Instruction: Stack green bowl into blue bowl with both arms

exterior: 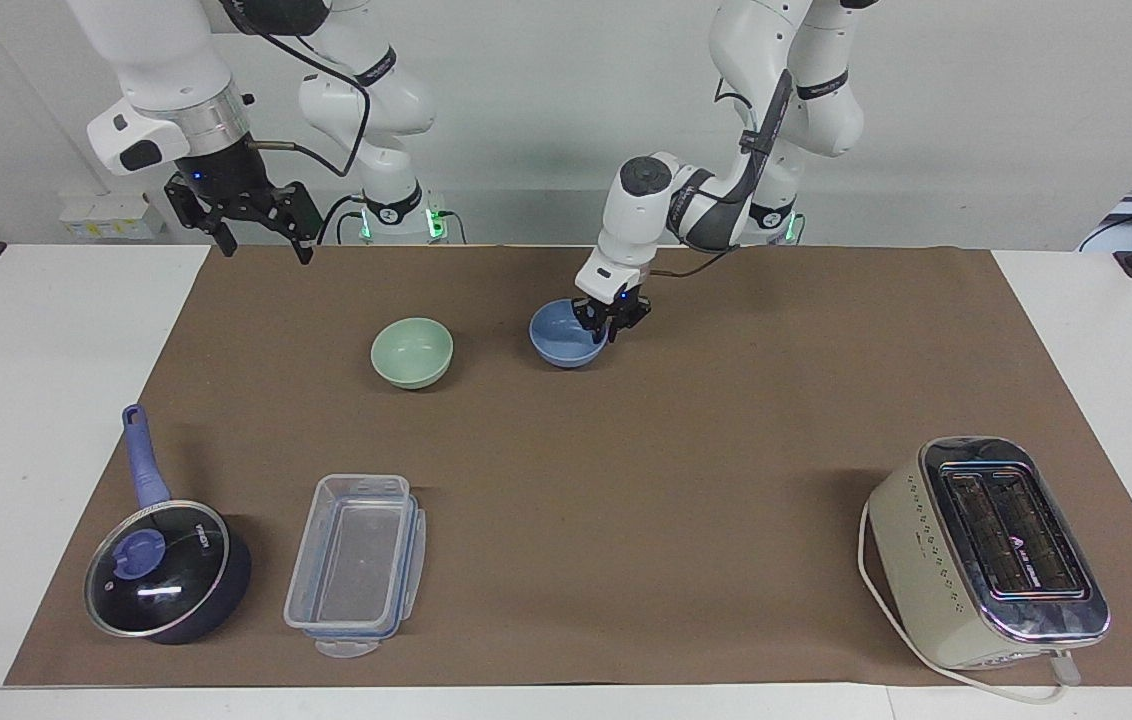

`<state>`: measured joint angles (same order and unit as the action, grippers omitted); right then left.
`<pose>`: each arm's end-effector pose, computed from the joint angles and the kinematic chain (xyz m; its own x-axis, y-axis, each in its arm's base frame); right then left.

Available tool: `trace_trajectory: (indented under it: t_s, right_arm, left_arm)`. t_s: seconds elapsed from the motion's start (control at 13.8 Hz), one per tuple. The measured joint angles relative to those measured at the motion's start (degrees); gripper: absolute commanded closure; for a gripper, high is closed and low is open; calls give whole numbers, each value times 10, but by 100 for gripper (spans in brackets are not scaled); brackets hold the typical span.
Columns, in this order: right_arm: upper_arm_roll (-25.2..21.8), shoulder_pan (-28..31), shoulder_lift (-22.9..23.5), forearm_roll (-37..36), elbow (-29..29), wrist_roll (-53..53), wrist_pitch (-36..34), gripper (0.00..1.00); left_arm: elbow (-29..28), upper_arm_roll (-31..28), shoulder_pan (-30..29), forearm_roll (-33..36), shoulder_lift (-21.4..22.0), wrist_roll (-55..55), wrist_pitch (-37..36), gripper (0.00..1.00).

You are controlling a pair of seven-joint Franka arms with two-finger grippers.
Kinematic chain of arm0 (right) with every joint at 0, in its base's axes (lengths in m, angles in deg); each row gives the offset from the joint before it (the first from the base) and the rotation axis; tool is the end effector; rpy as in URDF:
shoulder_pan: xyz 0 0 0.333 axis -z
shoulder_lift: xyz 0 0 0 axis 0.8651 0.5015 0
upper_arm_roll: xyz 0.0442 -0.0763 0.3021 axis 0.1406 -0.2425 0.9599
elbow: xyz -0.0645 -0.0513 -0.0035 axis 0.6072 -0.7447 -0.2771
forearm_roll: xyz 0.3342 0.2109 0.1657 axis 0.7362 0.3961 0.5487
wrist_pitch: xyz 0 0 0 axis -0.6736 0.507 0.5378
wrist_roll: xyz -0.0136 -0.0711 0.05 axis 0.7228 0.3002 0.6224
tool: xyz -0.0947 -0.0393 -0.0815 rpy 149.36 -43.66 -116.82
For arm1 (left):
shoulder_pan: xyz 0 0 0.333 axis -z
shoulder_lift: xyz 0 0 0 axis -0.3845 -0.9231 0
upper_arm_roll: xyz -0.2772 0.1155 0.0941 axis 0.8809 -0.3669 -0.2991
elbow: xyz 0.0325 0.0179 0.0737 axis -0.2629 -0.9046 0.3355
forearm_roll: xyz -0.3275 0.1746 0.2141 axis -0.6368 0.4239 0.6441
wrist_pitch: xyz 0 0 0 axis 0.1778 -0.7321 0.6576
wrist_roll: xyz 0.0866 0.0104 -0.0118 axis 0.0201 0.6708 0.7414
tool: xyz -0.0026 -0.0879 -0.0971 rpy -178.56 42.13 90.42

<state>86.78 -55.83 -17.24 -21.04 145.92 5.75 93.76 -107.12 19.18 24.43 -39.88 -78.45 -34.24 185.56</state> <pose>0.5800 0.0141 0.6199 0.9899 -0.1413 -0.0068 -0.1413 -0.9899 0.0092 0.3917 -0.4014 0.2625 0.9953 0.0940 0.0223 0.0903 -0.9873 0.1307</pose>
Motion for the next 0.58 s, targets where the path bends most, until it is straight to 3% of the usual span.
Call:
trace_trajectory:
  t_s: [0.36,0.58]
  right_arm:
    - [0,0,-15,3,43,0,4,0]
    - [1,-2,-48,14,142,9,78,0]
  left_arm:
    - [80,-11,-53,0,18,-23,-116,0]
    - [123,-12,-105,0,31,-76,-187,0]
